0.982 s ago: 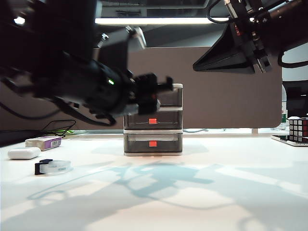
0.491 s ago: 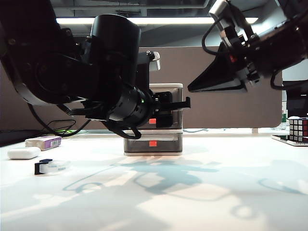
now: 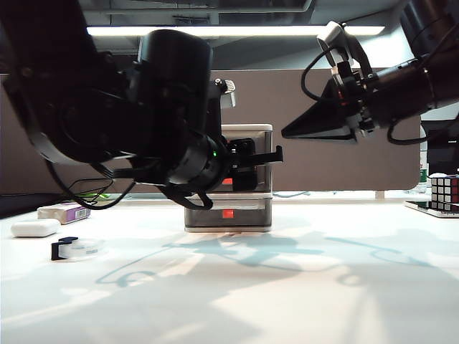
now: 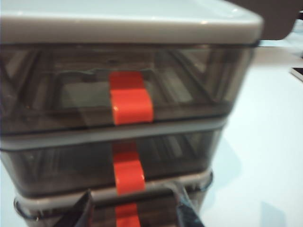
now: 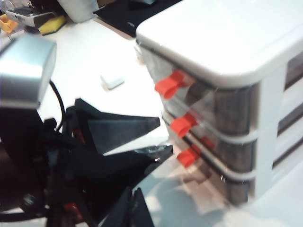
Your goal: Open the second layer of the drawer on the table, pick up the transparent tape on the table and put it in, and finally close the drawer.
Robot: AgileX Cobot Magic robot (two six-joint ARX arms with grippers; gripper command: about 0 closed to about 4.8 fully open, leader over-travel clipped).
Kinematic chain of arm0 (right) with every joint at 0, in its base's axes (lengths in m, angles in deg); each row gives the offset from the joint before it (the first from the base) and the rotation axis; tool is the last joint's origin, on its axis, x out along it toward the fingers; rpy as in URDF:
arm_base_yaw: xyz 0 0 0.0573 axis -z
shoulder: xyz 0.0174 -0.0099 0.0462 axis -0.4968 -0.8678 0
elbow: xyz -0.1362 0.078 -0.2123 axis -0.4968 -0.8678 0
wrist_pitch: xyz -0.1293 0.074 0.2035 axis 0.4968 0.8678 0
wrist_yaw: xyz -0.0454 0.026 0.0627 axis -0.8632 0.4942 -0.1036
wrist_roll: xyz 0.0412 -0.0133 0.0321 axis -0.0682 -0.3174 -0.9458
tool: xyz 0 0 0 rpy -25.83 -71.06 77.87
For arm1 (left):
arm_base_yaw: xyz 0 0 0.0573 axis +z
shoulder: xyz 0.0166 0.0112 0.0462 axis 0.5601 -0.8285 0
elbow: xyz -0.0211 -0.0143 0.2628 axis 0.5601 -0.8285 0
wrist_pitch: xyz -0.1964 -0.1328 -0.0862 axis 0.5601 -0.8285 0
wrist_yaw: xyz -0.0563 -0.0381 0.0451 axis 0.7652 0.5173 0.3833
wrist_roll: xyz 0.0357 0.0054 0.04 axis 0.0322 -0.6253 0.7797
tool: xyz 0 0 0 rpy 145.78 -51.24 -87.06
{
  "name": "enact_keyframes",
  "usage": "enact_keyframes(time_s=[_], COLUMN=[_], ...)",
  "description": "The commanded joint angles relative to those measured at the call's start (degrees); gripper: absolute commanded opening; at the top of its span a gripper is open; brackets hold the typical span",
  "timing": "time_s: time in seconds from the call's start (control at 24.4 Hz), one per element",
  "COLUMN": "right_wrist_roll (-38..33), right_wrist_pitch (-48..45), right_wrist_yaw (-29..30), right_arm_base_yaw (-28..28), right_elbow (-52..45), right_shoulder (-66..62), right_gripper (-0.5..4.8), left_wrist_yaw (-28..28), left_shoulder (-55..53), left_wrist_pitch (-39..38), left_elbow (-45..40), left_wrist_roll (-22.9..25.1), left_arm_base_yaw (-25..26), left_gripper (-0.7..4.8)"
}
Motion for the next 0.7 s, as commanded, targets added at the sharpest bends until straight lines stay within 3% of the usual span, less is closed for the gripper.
enact_keyframes(time_s=[0.04, 0.7], right_wrist_roll=[-0.1, 0.2], right_wrist_pitch=[-1.0, -0.9], right_wrist_yaw=[3.2, 3.9], right_arm_base_yaw=[-0.1, -0.3], right_elbow=[3.3, 6.2], right_shoulder=[-2.8, -5.3], right_gripper=[-0.03, -0.03], left_wrist_yaw=[-0.6, -4.6], left_shoulder=[-1.0, -4.5], left_wrist_pitch=[1.0, 0.7], left_elbow=[1.9, 5.4], left_wrist_roll=[-0.5, -0.7], left_arm_base_yaw=[0.1, 0.1], left_gripper=[2.14, 2.14])
